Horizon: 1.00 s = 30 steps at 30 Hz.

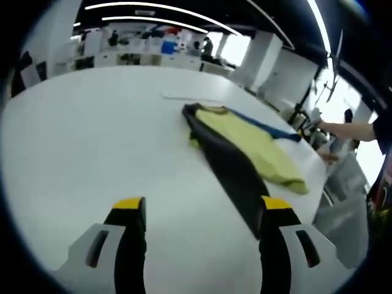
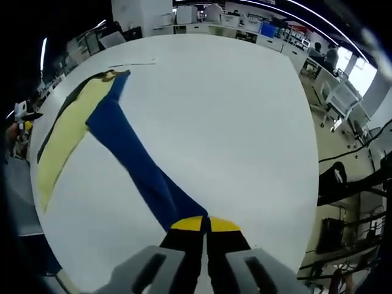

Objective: Fold the garment on the visible template until the final outline fits inside the template.

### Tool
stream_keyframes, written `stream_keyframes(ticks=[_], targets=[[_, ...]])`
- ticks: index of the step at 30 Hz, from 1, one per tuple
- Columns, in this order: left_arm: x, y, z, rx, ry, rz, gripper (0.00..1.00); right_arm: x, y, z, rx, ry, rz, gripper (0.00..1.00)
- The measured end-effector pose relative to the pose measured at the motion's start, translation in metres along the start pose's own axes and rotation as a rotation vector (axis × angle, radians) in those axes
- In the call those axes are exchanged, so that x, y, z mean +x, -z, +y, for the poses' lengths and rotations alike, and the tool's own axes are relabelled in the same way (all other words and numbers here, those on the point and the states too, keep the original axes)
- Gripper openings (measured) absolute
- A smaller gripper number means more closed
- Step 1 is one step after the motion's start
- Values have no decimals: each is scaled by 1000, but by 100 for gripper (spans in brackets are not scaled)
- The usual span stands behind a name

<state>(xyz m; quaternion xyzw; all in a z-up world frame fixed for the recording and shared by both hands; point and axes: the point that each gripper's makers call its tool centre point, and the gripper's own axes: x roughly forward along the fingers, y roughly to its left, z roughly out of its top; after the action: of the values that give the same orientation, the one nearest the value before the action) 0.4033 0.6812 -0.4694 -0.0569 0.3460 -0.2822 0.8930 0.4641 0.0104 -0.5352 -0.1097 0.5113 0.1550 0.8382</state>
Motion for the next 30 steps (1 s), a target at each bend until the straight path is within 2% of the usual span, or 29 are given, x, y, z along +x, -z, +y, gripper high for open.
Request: stream_keyframes(ticks=[19,22,30], targets=[[2,-2,2,-7,7,-11,71,-29,-24,-40,9,111,-51,0],[2,-1,4,-8,4,-8,71,-24,-24,-44,10,116,-30,0],[1,0,6,-13,-5,-6,71,-14,-5,-42,42,88,70,0]])
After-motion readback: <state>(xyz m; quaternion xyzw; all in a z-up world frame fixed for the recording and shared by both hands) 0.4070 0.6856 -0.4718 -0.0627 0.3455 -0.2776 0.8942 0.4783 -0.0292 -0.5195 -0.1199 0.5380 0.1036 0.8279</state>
